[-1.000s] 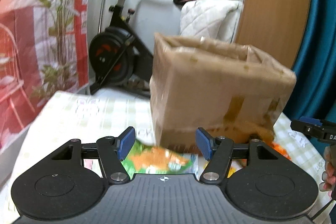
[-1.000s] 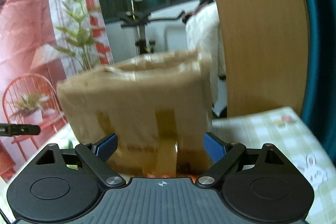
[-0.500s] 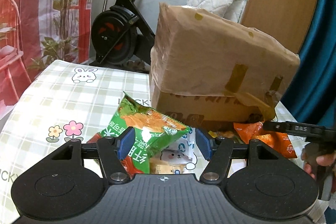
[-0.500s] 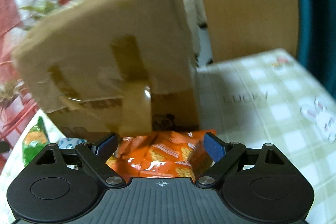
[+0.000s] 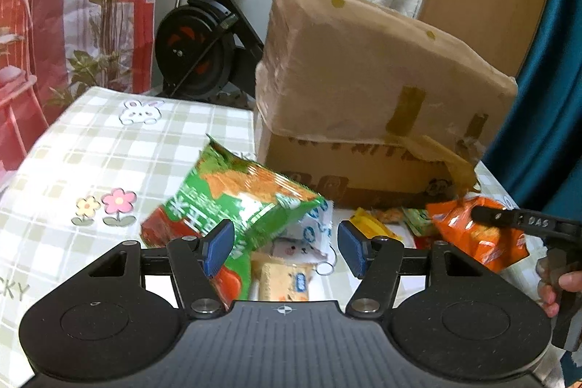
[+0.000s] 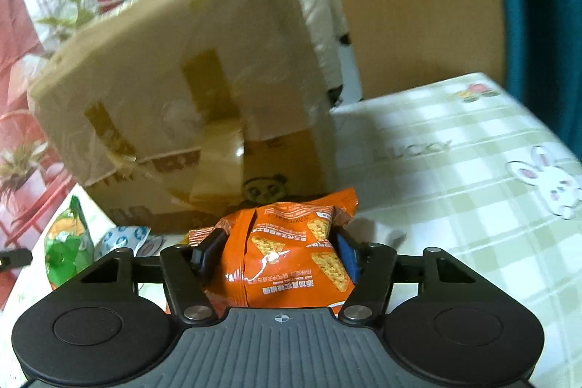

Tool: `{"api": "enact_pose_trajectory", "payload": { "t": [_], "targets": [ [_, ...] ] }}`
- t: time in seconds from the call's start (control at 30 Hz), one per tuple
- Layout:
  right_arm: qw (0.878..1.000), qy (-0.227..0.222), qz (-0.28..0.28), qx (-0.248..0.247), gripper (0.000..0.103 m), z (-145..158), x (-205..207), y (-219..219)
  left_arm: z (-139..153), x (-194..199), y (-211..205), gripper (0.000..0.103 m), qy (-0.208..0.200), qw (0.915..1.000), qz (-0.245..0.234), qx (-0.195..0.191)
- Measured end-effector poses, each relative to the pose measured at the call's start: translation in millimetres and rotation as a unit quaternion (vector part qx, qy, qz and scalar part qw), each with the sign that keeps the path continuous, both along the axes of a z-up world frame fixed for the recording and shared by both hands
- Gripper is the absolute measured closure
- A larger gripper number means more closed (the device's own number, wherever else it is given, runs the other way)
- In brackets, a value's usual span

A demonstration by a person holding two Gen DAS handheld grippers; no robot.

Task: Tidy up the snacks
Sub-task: 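Reach the right gripper to the large orange snack bag and grasp it, then grasp the red snack packet with the left gripper while the right gripper holds the orange bag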

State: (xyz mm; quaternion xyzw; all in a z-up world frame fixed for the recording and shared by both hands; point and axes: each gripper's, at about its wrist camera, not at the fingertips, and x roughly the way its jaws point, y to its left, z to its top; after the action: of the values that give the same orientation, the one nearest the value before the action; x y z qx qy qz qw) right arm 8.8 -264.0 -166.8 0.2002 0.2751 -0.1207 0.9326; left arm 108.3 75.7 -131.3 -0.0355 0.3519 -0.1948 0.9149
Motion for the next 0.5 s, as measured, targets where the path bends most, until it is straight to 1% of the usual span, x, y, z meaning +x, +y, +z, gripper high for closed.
{"api": "enact_pose_trajectory", "payload": {
  "t": [0.1,0.2,0.33,0.5],
  "targets": [
    [1.000,-0.016,-0.014,0.002,0.045,4.5,-14.1,-8.9,-3.6,-1.6,-8.2,0.040,0.007,0.9999,-0.011,-0.007],
    [0.999,-0.022,-0.018,-0.020,0.045,8.2,-22.4,-11.8,-4.9,-1.7,-23.9,0.040,0.012,0.9995,-0.026,-0.010],
    [0.998,-0.027,-0.011,-0.049,0.045,9.0,-28.5,-14.2,-4.3,-2.9,-55.8,0.040,0.014,0.9983,-0.055,-0.011],
    [0.997,-0.041,-0.009,-0.061,0.045,6.7,-40.3,-24.8,-10.8,1.3,-101.0,0.040,0.027,0.9957,-0.088,-0.006]
  ]
}}
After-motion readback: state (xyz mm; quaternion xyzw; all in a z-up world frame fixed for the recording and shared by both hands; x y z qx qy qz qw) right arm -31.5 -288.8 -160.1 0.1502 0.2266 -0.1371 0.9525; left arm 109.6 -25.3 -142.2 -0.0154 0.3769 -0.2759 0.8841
